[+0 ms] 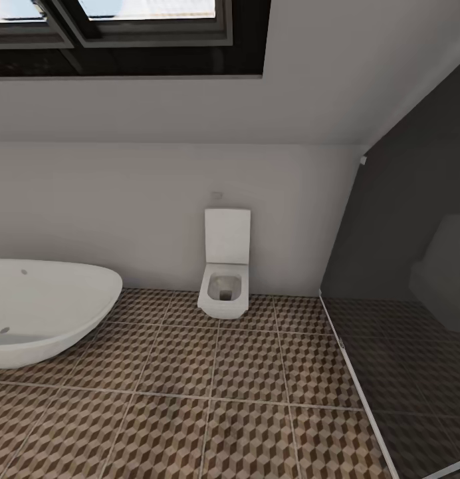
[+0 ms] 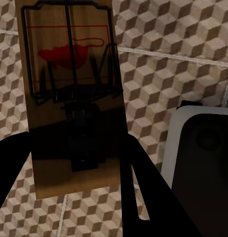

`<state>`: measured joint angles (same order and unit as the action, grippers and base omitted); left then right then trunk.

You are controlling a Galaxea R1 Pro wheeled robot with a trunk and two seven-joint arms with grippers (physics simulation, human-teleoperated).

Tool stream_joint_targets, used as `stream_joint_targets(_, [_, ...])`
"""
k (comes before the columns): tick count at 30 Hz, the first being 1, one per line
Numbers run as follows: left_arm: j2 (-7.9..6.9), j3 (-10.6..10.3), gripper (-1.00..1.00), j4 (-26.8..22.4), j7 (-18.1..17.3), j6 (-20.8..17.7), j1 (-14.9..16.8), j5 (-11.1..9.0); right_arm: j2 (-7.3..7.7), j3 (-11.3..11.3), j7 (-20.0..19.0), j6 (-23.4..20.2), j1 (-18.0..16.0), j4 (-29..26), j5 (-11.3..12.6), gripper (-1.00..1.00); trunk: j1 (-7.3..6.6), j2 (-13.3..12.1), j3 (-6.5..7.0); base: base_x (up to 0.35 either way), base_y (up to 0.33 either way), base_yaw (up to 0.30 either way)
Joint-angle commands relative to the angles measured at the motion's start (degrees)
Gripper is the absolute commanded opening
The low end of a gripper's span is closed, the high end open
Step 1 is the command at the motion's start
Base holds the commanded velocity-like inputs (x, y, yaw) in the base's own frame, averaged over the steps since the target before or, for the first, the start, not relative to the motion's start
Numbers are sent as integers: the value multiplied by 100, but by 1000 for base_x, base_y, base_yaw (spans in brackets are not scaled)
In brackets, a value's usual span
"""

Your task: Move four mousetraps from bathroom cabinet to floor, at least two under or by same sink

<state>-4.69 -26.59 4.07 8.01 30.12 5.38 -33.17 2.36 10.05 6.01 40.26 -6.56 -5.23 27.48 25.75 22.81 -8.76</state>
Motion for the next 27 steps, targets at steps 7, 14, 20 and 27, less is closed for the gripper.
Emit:
stream_joint_targets(7, [3, -40, -100, 14, 34, 20, 7, 13, 1, 50, 49, 9, -3, -2, 15, -100, 3, 11, -11, 0, 0, 0])
stream_joint_targets(14, [3, -40, -100, 14, 34, 17, 7, 12, 1, 51, 49, 9, -3, -3, 13, -100, 3, 11, -11, 0, 0, 0])
stream_joint_targets(20, [3, -40, -100, 14, 34, 19, 7, 12, 1, 50, 49, 9, -3, 0, 12, -100, 3, 11, -11, 0, 0, 0])
stream_joint_targets(27, [3, -40, -100, 14, 34, 20, 7, 14, 1, 50, 49, 9, -3, -2, 12, -100, 3, 11, -11, 0, 0, 0])
